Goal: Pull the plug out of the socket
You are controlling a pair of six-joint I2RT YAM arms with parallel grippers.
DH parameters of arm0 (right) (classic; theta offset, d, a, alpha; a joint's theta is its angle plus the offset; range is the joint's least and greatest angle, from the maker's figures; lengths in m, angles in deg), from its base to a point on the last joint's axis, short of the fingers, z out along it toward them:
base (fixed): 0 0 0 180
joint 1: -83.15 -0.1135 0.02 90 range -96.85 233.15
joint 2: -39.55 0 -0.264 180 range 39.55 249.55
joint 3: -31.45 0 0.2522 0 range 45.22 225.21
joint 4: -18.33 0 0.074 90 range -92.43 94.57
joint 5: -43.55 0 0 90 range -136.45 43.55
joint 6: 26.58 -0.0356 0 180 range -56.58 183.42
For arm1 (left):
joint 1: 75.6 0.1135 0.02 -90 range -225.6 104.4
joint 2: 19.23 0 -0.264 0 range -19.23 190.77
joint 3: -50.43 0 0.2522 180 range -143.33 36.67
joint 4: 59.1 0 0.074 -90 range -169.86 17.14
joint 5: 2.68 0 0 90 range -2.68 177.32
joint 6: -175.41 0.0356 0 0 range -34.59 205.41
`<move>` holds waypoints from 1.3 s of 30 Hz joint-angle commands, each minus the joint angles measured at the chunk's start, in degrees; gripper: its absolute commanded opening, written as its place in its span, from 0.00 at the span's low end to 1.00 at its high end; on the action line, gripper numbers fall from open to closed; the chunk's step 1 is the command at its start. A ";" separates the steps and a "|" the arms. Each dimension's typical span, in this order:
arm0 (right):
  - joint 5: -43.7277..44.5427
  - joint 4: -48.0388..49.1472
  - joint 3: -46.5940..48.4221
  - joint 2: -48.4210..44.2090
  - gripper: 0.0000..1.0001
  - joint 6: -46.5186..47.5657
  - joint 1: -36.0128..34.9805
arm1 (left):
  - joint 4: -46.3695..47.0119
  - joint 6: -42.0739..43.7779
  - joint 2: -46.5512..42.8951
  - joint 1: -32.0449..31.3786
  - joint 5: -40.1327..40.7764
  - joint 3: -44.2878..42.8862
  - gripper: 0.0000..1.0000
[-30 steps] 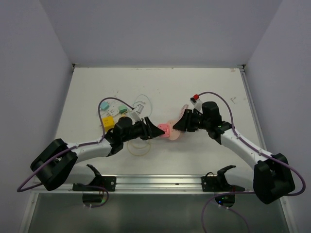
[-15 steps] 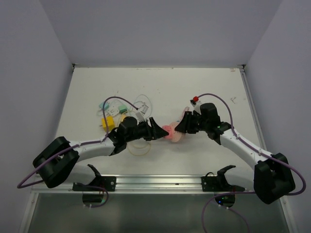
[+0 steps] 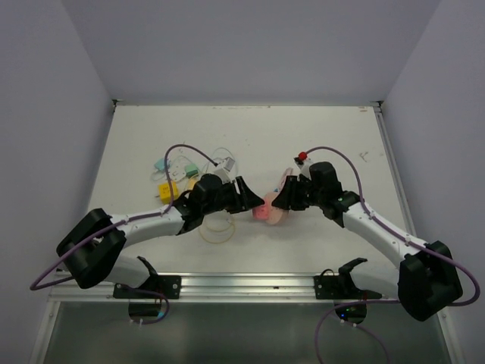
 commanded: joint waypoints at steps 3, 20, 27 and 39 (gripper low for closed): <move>1.97 2.00 4.45 -2.58 0.00 1.37 -0.59 | -2.55 3.48 2.45 -1.59 -0.20 -4.85 0.56; 8.38 -3.18 6.38 -2.41 0.00 4.00 -2.08 | -10.20 6.83 4.04 -4.05 2.61 -9.25 0.00; 20.24 -12.39 8.75 -0.74 0.00 5.15 -3.05 | -11.96 7.53 0.61 -4.67 4.28 -10.13 0.00; 29.48 -16.37 9.28 1.02 0.00 2.43 -3.31 | -21.28 9.02 -3.78 -8.01 9.38 -18.48 0.00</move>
